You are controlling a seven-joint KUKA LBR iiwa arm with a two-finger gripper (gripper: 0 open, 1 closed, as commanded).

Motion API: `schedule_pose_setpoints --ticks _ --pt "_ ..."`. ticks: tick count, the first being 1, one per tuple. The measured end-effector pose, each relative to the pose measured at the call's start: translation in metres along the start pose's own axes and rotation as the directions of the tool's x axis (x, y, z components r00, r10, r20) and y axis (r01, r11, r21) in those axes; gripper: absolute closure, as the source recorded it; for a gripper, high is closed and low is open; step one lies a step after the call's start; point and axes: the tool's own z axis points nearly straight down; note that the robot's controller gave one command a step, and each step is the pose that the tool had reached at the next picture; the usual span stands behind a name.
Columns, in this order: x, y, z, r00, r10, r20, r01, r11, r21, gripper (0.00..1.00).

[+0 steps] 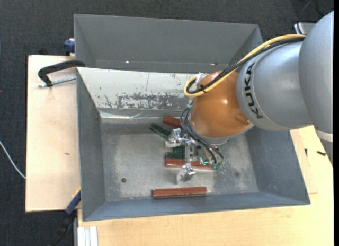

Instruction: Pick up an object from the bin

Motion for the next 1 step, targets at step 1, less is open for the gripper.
schedule_pose_setpoints --ticks 1 --pt "0.0007 -0.0005 -0.0003 1.000 0.001 -0.002 -0.001 1.000 0.000 1.00"
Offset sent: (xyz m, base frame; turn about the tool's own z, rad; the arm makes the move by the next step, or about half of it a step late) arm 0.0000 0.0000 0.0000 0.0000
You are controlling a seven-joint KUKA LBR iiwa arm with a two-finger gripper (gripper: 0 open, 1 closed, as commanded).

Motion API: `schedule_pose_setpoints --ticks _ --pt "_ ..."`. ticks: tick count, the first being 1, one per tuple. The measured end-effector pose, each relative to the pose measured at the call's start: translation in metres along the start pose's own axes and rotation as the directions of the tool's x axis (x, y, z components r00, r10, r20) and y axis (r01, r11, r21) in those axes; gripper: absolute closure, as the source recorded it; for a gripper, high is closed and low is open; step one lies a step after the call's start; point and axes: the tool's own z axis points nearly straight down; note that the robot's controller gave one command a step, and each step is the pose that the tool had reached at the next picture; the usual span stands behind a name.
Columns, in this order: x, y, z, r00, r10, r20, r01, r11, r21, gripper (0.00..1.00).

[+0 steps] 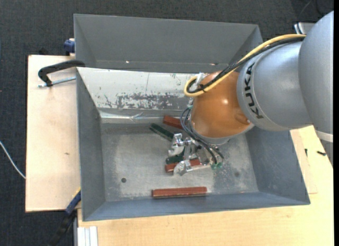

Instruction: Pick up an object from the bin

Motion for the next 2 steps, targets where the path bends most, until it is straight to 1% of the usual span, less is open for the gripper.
schedule_pose_setpoints --ticks 1,2 --pt "0.000 0.000 0.000 1.000 0.000 0.000 0.000 1.000 0.000 1.00" --pt "-0.010 0.015 -0.158 1.000 -0.006 0.008 0.006 1.000 0.001 1.00"
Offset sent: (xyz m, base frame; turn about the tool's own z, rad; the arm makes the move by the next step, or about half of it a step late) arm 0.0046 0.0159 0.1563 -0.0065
